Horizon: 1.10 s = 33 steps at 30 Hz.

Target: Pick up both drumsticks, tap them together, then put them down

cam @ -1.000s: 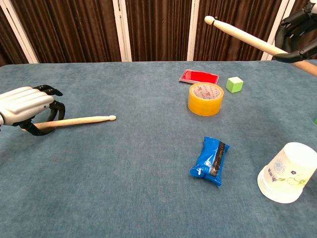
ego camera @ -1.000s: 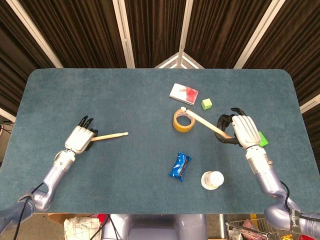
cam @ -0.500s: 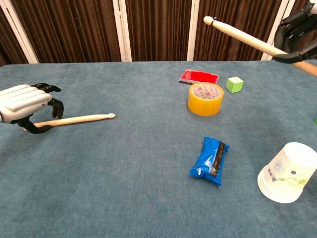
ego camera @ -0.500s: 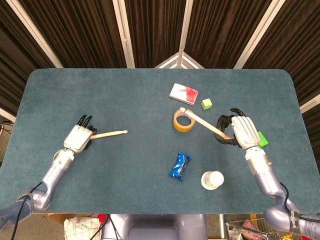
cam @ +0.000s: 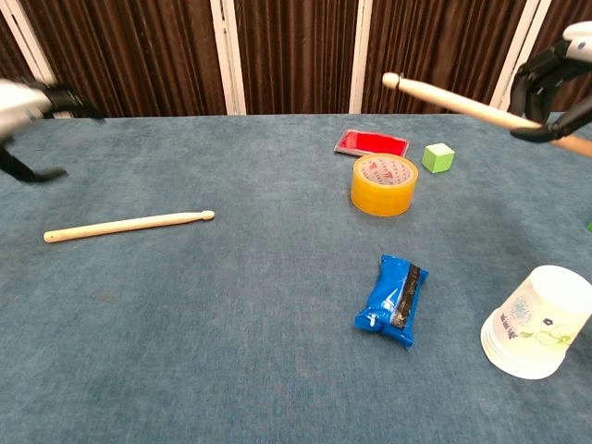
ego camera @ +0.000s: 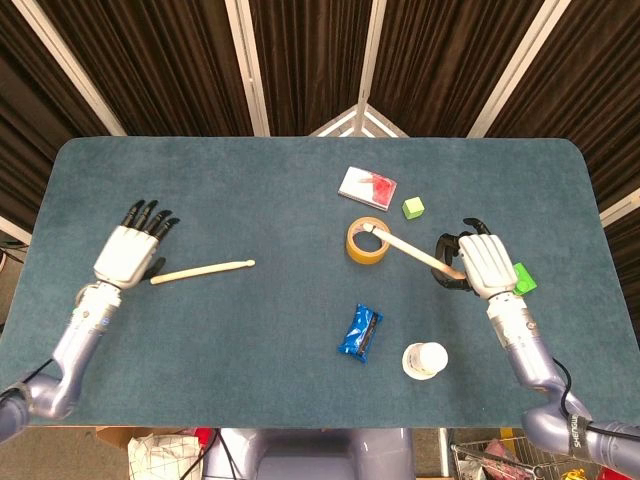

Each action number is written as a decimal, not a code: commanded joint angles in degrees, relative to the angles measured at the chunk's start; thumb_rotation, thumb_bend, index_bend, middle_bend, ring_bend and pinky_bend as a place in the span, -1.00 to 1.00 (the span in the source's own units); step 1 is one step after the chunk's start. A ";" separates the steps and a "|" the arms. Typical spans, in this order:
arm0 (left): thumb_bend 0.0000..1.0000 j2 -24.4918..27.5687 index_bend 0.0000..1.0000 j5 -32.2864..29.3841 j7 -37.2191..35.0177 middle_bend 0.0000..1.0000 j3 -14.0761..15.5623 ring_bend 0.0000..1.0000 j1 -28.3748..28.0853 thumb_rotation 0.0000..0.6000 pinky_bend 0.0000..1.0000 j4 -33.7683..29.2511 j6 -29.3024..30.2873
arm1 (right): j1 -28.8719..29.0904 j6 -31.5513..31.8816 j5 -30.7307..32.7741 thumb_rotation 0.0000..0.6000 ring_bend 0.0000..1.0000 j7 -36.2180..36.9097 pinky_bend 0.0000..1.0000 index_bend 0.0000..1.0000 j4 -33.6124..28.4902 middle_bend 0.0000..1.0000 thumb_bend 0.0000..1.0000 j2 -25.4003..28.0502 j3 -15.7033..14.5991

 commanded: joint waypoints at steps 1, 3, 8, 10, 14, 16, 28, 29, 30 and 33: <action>-0.08 5.97 -0.65 0.06 -1.62 -0.76 -1.48 -1.00 2.03 1.00 -1.00 -6.05 3.98 | 0.42 0.52 -2.23 1.00 0.02 -3.33 -0.69 0.51 3.49 0.31 -0.08 -2.60 -1.91; -0.08 9.66 -0.65 1.14 -3.59 -0.75 -1.75 -1.00 3.63 1.00 -1.00 -8.44 7.17 | 0.51 0.10 -4.11 1.00 0.02 -4.64 -0.69 0.51 6.97 0.31 -0.08 -5.12 -3.96; -0.09 13.77 -0.65 1.66 -6.15 -0.75 -1.72 -1.00 5.09 1.00 -1.00 -11.67 8.77 | 0.28 0.05 -5.45 1.00 0.02 -3.67 -0.69 0.51 11.99 0.31 -0.07 -8.58 -5.15; -0.09 14.67 -0.65 1.76 -6.67 -0.75 -1.76 -1.00 5.50 1.00 -1.00 -12.25 9.29 | 0.25 -0.21 -5.78 1.00 0.02 -3.33 -0.69 0.51 13.56 0.31 -0.07 -9.28 -5.49; -0.09 16.08 -0.65 2.19 -7.67 -0.74 -1.64 -1.00 6.32 1.00 -1.00 -12.74 10.37 | -0.12 -0.61 -6.04 1.00 0.02 -1.98 -0.69 0.51 16.65 0.31 -0.07 -10.52 -5.99; -0.09 16.70 -0.65 2.32 -8.27 -0.74 -1.50 -1.00 6.75 1.00 -1.00 -12.75 10.69 | -0.29 -0.98 -6.25 1.00 0.02 -0.65 -0.69 0.51 18.83 0.31 -0.07 -11.27 -6.23; -0.09 17.27 -0.65 2.24 -10.19 -0.74 -1.27 -1.00 8.02 1.00 -1.00 -11.70 11.57 | -1.55 -2.03 -8.58 1.00 0.03 4.66 -0.69 0.51 28.77 0.31 -0.07 -14.98 -8.50; -0.09 17.34 -0.65 2.27 -10.16 -0.74 -1.27 -1.00 8.06 1.00 -1.00 -11.68 11.64 | -1.60 -2.09 -8.75 1.00 0.03 4.99 -0.69 0.51 29.25 0.31 -0.07 -15.15 -8.62; -0.09 17.44 -0.65 2.30 -10.12 -0.74 -1.28 -1.00 8.14 1.00 -1.00 -11.67 11.74 | -1.68 -2.22 -8.91 1.00 0.03 5.58 -0.69 0.51 30.01 0.31 -0.07 -15.42 -8.75; -0.09 17.70 -0.65 2.21 -10.03 -0.74 -1.29 -1.00 8.30 1.00 -1.00 -11.82 11.77 | -1.84 -2.34 -9.55 1.00 0.03 7.40 -0.69 0.51 32.15 0.31 -0.07 -16.23 -9.02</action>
